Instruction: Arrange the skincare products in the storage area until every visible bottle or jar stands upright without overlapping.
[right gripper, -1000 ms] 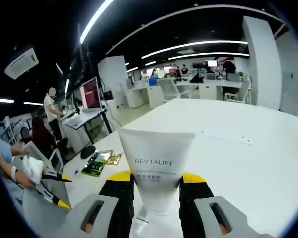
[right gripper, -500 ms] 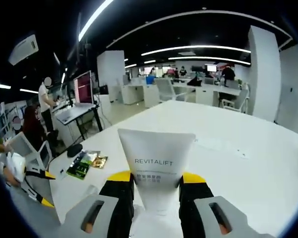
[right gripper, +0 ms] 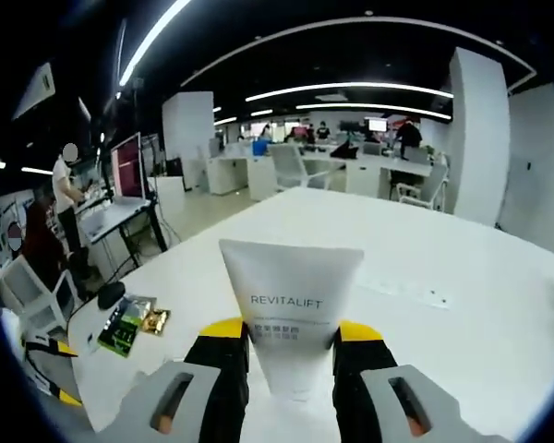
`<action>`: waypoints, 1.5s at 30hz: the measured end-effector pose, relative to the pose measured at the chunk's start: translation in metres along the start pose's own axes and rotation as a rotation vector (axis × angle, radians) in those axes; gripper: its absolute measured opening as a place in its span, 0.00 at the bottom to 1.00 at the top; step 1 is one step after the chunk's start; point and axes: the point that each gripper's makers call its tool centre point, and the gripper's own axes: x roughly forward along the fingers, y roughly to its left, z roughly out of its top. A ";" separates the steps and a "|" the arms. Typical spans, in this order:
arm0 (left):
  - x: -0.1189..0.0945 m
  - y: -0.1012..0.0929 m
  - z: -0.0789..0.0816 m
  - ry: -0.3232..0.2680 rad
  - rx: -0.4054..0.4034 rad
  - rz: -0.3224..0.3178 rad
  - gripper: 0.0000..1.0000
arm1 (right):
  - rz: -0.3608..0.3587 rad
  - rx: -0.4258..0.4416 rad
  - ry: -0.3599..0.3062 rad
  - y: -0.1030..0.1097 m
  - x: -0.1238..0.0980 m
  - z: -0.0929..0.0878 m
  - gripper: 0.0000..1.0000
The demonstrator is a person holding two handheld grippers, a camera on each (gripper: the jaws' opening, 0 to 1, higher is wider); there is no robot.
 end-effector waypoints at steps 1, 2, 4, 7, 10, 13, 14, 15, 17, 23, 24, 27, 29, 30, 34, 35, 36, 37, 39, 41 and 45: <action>0.000 0.000 0.000 0.001 -0.001 -0.002 0.56 | -0.007 0.005 0.002 -0.002 0.002 0.000 0.28; 0.000 -0.001 0.000 0.001 0.000 -0.004 0.55 | -0.016 0.016 0.000 -0.004 0.005 0.001 0.28; -0.002 -0.002 0.002 -0.010 0.014 -0.005 0.55 | -0.027 0.038 0.003 -0.007 0.009 0.002 0.28; -0.001 -0.001 0.002 -0.008 0.012 -0.005 0.53 | -0.052 0.057 0.008 -0.012 0.014 0.000 0.28; -0.002 0.000 0.004 -0.019 0.005 -0.003 0.53 | -0.070 0.078 0.023 -0.018 0.021 -0.004 0.28; -0.001 0.000 0.002 -0.013 0.006 -0.001 0.52 | -0.089 0.063 0.045 -0.025 0.027 -0.009 0.28; -0.002 0.001 0.002 -0.013 0.004 0.000 0.51 | -0.092 0.061 0.048 -0.026 0.028 -0.010 0.29; -0.002 0.001 0.003 -0.014 0.003 0.001 0.51 | -0.097 0.065 0.055 -0.029 0.030 -0.012 0.29; -0.002 0.002 0.003 -0.016 0.003 0.004 0.51 | -0.102 0.066 0.067 -0.033 0.035 -0.015 0.29; -0.001 0.001 0.003 -0.011 0.017 0.005 0.50 | -0.141 0.088 0.078 -0.043 0.042 -0.019 0.29; -0.001 0.001 0.003 -0.010 0.018 0.005 0.50 | -0.143 0.088 0.079 -0.043 0.043 -0.019 0.29; -0.001 0.002 0.002 -0.003 0.017 0.011 0.49 | -0.153 0.085 0.080 -0.045 0.045 -0.019 0.29; -0.001 0.003 0.001 0.000 0.022 0.014 0.49 | -0.172 0.089 0.083 -0.048 0.047 -0.023 0.29; -0.001 0.003 0.001 0.001 0.021 0.016 0.49 | -0.176 0.094 0.086 -0.049 0.047 -0.025 0.29; -0.002 0.005 0.002 0.000 0.022 0.022 0.48 | -0.189 0.087 0.062 -0.045 0.049 -0.021 0.29; -0.002 0.005 0.001 0.002 0.023 0.022 0.48 | -0.194 0.065 0.063 -0.044 0.049 -0.021 0.29; -0.002 0.004 0.001 0.004 0.024 0.020 0.48 | -0.196 0.068 0.060 -0.043 0.049 -0.021 0.29; -0.001 0.004 0.001 0.006 0.026 0.020 0.48 | -0.204 0.068 0.055 -0.043 0.049 -0.021 0.29; -0.002 0.004 0.001 0.002 0.028 0.020 0.47 | -0.218 0.076 0.057 -0.044 0.048 -0.022 0.30; -0.002 0.003 0.001 0.003 0.034 0.017 0.47 | -0.222 0.073 0.057 -0.044 0.047 -0.022 0.30; -0.002 0.003 0.003 -0.003 0.032 0.018 0.47 | -0.236 0.076 0.057 -0.046 0.047 -0.022 0.30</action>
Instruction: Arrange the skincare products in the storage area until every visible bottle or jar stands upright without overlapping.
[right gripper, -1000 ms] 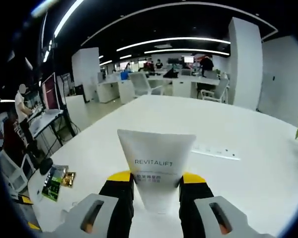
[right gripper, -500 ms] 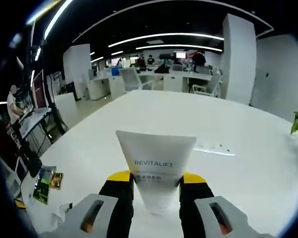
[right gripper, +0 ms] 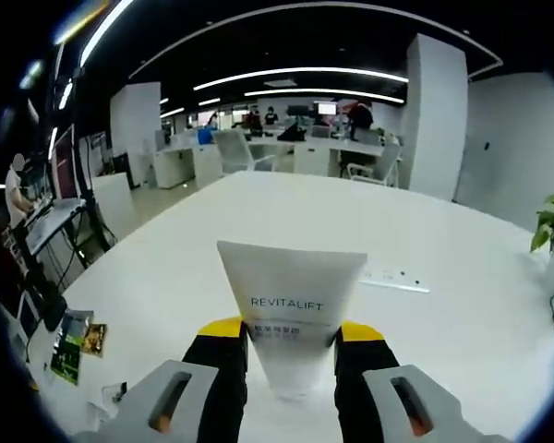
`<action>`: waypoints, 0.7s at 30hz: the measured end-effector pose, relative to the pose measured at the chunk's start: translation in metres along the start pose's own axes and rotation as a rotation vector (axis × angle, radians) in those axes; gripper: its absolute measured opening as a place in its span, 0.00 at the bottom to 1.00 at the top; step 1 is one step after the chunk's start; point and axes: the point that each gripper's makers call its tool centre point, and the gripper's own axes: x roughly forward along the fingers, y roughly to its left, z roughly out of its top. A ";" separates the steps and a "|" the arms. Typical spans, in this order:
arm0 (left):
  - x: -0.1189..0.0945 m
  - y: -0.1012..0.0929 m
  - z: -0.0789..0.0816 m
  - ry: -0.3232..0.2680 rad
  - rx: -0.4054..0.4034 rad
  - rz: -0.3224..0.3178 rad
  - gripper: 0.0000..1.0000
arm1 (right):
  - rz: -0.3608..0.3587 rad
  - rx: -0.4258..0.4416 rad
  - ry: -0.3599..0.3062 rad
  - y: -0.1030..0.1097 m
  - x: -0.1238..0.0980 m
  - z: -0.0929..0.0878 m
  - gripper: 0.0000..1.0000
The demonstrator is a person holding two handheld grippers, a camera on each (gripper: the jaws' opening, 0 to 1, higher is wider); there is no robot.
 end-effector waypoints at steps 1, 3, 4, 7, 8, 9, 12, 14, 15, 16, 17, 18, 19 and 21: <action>0.000 0.000 0.001 -0.003 0.001 0.000 0.47 | -0.001 0.004 0.001 0.000 0.000 0.000 0.30; 0.000 0.000 0.001 -0.003 0.001 -0.001 0.47 | -0.004 0.007 0.003 0.001 0.000 0.000 0.31; 0.000 -0.001 0.000 -0.001 0.003 -0.006 0.46 | -0.005 0.006 0.006 0.002 -0.001 0.000 0.31; 0.000 -0.003 -0.001 0.003 0.017 -0.012 0.45 | -0.006 0.012 0.015 0.001 -0.001 -0.001 0.31; 0.000 -0.002 0.000 0.002 0.014 -0.011 0.45 | -0.008 0.015 0.017 0.000 -0.002 -0.001 0.31; 0.000 -0.002 0.001 -0.004 0.008 -0.011 0.45 | -0.009 0.018 0.018 -0.001 -0.002 -0.001 0.31; 0.000 -0.002 0.000 -0.003 0.010 -0.013 0.44 | -0.011 0.063 0.010 -0.005 -0.004 -0.003 0.31; 0.000 -0.003 0.000 -0.003 0.013 -0.015 0.44 | -0.011 0.062 0.013 -0.005 -0.004 -0.003 0.31; 0.000 -0.003 0.000 -0.004 0.014 -0.016 0.44 | -0.008 0.063 0.016 -0.004 -0.004 -0.003 0.31; -0.001 -0.002 0.001 -0.008 0.014 -0.015 0.44 | -0.005 0.062 0.018 -0.003 -0.004 -0.003 0.31; -0.001 -0.002 0.001 -0.009 0.012 -0.015 0.44 | -0.006 0.061 0.022 -0.003 -0.004 -0.003 0.31; -0.001 -0.001 0.001 -0.008 0.011 -0.015 0.44 | -0.006 0.062 0.024 -0.003 -0.004 -0.004 0.31; 0.000 -0.002 0.000 -0.004 0.013 -0.017 0.44 | 0.000 0.071 0.024 -0.002 -0.004 -0.004 0.31; 0.000 -0.002 -0.001 -0.002 0.018 -0.019 0.43 | 0.005 0.071 0.024 -0.001 -0.004 -0.004 0.31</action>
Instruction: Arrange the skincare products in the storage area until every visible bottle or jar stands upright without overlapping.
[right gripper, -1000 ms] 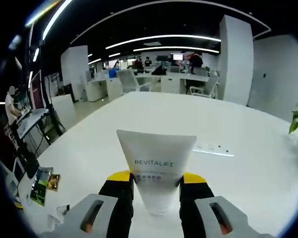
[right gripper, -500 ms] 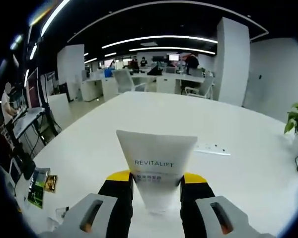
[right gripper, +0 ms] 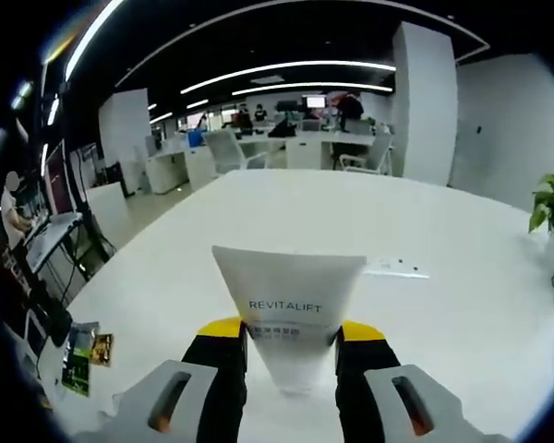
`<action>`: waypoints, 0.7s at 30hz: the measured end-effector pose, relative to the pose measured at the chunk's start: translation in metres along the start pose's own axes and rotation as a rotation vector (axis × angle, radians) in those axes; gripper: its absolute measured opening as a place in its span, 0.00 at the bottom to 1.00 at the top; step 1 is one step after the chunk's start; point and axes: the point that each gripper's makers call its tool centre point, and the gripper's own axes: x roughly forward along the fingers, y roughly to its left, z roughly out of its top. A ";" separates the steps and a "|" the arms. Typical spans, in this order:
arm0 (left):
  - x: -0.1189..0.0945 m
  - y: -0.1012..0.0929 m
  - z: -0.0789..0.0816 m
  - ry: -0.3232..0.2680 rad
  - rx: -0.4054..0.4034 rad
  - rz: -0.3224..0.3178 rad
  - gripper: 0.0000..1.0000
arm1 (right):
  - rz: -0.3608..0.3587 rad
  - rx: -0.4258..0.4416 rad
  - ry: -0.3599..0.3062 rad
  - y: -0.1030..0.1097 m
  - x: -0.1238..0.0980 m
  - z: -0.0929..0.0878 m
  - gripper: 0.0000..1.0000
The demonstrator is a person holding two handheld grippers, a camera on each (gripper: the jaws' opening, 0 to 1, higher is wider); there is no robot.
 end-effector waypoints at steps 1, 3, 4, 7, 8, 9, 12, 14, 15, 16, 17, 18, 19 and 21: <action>0.000 0.000 0.000 0.001 0.000 0.000 0.43 | 0.003 0.001 0.001 0.000 0.000 0.000 0.31; 0.000 0.001 0.000 -0.003 -0.001 0.002 0.43 | 0.012 0.003 0.004 0.002 0.000 0.000 0.31; -0.001 0.001 0.000 -0.004 -0.003 0.002 0.43 | 0.013 0.002 0.005 0.002 -0.001 0.000 0.31; 0.000 0.001 0.000 0.000 -0.002 -0.001 0.43 | 0.023 0.011 0.004 0.003 -0.001 0.000 0.33; 0.000 0.001 0.000 -0.002 -0.002 0.000 0.42 | 0.023 0.010 0.004 0.003 -0.002 0.000 0.34; 0.000 0.001 0.000 -0.002 -0.003 0.001 0.42 | 0.030 0.013 -0.005 0.004 -0.002 0.001 0.34; 0.000 0.001 0.000 -0.001 -0.005 -0.001 0.42 | 0.032 0.013 -0.004 0.003 -0.002 0.001 0.35; 0.000 0.001 -0.002 0.007 -0.007 -0.001 0.41 | 0.035 0.015 -0.003 0.002 -0.001 0.002 0.36; 0.000 0.001 -0.002 0.006 -0.007 -0.002 0.41 | 0.034 0.013 -0.003 0.002 -0.001 0.002 0.37; 0.000 0.001 -0.001 0.004 -0.004 -0.001 0.41 | 0.036 0.012 -0.004 0.002 -0.001 0.002 0.37; 0.000 0.001 -0.001 0.004 -0.003 -0.002 0.41 | 0.042 0.015 -0.010 0.003 -0.001 0.003 0.38; 0.000 0.000 -0.002 0.006 -0.003 -0.004 0.41 | 0.056 0.025 -0.020 0.004 -0.001 0.004 0.41; 0.000 0.000 -0.002 0.008 -0.003 -0.005 0.40 | 0.079 0.027 -0.020 0.007 0.001 0.004 0.44; 0.000 -0.001 -0.003 0.014 -0.002 -0.009 0.39 | 0.106 0.025 -0.012 0.010 0.001 0.003 0.49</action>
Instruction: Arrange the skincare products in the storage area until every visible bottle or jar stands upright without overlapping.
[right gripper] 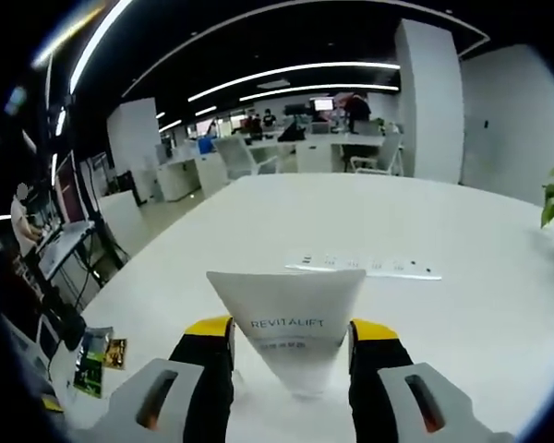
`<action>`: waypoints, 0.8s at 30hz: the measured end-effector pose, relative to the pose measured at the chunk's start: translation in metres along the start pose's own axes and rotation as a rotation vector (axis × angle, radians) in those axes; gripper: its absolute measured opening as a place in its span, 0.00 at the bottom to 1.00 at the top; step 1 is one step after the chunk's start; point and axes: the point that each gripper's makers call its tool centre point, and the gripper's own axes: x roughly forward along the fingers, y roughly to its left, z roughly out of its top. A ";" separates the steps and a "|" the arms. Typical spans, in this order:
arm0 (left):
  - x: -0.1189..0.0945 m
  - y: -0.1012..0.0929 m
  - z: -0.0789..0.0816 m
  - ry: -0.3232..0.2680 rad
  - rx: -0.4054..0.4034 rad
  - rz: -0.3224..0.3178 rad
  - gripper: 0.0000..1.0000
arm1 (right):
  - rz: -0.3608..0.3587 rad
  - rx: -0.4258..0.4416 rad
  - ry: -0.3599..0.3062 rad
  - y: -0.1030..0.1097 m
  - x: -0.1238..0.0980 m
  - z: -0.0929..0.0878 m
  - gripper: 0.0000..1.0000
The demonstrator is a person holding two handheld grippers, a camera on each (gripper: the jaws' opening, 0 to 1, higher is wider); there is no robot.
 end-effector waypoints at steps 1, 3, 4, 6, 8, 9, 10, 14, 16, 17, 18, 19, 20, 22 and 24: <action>0.000 0.000 0.000 0.002 0.000 0.000 0.39 | 0.001 -0.005 0.001 -0.001 0.000 0.000 0.49; 0.000 0.000 0.000 -0.001 0.000 0.001 0.39 | 0.014 -0.005 -0.008 -0.003 0.001 0.002 0.50; 0.000 0.000 0.000 -0.001 0.000 0.001 0.39 | 0.021 -0.008 -0.008 -0.005 0.001 0.002 0.50; 0.000 0.000 -0.001 0.003 0.000 -0.001 0.39 | 0.036 -0.022 0.002 -0.007 0.001 0.000 0.49; 0.000 -0.001 -0.001 0.006 0.001 -0.002 0.39 | 0.061 -0.041 -0.002 -0.008 0.001 0.001 0.48; 0.000 -0.001 0.000 0.004 0.001 -0.003 0.39 | 0.079 -0.065 -0.003 -0.007 0.001 0.002 0.46; 0.000 0.000 0.000 0.002 0.000 -0.001 0.39 | 0.083 -0.086 0.000 -0.008 0.000 0.002 0.43; 0.000 -0.001 0.000 0.004 0.001 -0.002 0.38 | 0.108 -0.134 0.001 -0.005 -0.001 0.003 0.35; 0.000 -0.001 0.000 0.003 0.002 -0.003 0.38 | 0.108 -0.118 -0.004 -0.005 -0.001 0.004 0.34; 0.000 -0.001 0.000 0.005 0.002 -0.003 0.38 | 0.085 -0.111 -0.007 -0.008 -0.002 0.004 0.34; 0.000 -0.001 0.000 0.007 0.002 -0.003 0.38 | 0.076 -0.102 -0.012 -0.009 -0.002 0.005 0.34; 0.000 -0.001 -0.001 0.009 0.001 -0.003 0.37 | 0.051 -0.087 -0.018 -0.011 -0.001 0.005 0.34; 0.000 -0.001 -0.001 0.010 0.001 -0.004 0.37 | 0.037 -0.084 -0.017 -0.012 -0.001 0.005 0.34; 0.000 -0.001 -0.001 0.012 0.001 -0.004 0.37 | 0.007 -0.078 -0.018 -0.014 0.000 0.006 0.34; 0.000 -0.001 -0.002 0.014 0.002 -0.005 0.37 | -0.017 -0.076 -0.015 -0.014 0.001 0.006 0.34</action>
